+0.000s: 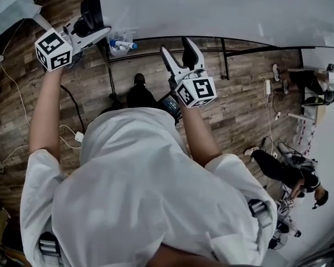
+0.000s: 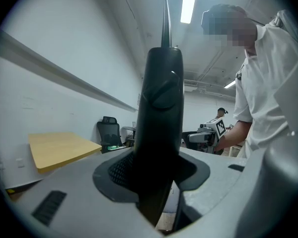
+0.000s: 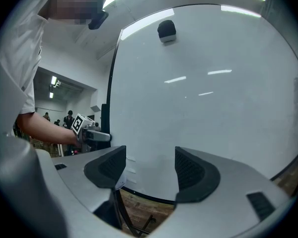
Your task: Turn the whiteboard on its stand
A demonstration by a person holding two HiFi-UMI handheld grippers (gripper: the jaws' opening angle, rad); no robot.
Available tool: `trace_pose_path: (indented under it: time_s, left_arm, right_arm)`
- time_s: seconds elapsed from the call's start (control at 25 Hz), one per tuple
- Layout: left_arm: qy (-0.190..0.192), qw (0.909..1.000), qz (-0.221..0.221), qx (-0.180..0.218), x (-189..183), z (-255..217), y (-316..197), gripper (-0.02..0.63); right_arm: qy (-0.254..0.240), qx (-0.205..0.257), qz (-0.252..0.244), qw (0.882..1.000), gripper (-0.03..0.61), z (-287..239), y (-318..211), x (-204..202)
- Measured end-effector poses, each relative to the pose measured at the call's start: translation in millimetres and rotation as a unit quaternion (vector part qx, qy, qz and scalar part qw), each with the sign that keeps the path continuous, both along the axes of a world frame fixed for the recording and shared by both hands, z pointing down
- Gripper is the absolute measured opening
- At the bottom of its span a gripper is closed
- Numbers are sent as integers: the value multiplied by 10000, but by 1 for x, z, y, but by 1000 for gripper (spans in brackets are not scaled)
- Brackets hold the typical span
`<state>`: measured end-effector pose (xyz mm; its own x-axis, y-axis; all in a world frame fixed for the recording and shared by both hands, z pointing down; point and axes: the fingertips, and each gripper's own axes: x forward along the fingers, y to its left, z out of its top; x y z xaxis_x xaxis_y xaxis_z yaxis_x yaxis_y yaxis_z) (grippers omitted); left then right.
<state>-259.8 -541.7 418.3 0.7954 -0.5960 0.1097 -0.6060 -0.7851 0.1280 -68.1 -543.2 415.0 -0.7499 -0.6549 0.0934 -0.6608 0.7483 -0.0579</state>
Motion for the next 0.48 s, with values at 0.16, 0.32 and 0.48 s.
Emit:
trace_pose_path:
  time_s: [0.16, 0.32, 0.48]
  left_arm:
    - [-126, 9999, -26, 82, 1, 0, 0, 183]
    - [-249, 9995, -60, 162, 1, -1, -1, 176]
    - [-272, 9993, -141, 191, 0, -3, 1, 174]
  right_arm:
    - [-3, -22, 7, 10000, 302, 2, 0, 0]
    - [-20, 3, 26, 10000, 296, 0, -3, 1]
    - [-47, 3, 18, 10000, 293, -2, -7, 5]
